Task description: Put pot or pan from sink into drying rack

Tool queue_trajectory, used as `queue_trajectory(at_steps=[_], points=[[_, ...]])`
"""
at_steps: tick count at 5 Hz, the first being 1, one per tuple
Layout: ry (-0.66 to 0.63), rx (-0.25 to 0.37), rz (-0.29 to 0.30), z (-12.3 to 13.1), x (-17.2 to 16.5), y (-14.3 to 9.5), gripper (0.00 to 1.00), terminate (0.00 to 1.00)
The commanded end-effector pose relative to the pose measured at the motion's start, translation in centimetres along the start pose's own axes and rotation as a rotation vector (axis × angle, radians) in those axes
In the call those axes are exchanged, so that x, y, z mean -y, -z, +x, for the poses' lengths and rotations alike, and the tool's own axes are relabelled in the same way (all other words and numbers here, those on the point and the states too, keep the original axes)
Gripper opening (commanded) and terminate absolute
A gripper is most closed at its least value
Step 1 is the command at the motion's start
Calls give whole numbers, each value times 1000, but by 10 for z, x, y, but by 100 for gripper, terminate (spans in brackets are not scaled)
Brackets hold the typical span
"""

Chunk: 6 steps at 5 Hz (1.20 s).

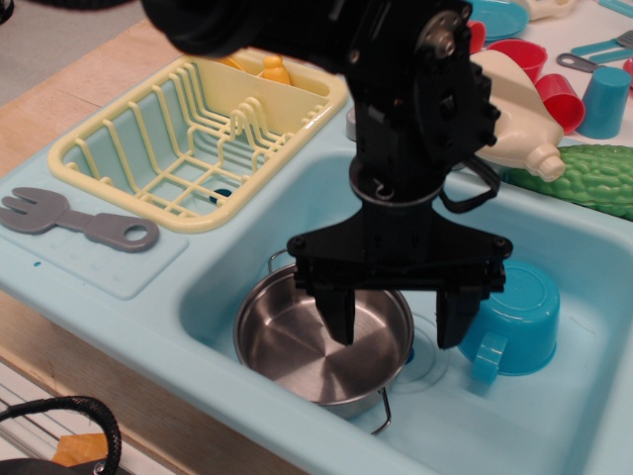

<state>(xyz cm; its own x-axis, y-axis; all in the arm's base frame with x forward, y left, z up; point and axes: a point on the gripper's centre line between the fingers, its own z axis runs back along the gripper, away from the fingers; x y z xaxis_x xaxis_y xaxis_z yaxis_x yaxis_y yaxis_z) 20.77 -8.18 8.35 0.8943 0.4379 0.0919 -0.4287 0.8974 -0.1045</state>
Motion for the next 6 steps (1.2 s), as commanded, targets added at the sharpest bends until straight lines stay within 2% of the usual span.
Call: queue_trajectory(at_steps=[1,2,3,4,5,6], points=[[53,-34,-56,5,-3,12,100,0],[66,-33,-48,5,-4,14,0,0],[71,-45,-55,6,-4,15,0,0],[59,-117,-60,9,-5,14,0,0],[99,-61,-47,10,-3,10,0,0],[140,-23,2,14,3,-5,0,0]])
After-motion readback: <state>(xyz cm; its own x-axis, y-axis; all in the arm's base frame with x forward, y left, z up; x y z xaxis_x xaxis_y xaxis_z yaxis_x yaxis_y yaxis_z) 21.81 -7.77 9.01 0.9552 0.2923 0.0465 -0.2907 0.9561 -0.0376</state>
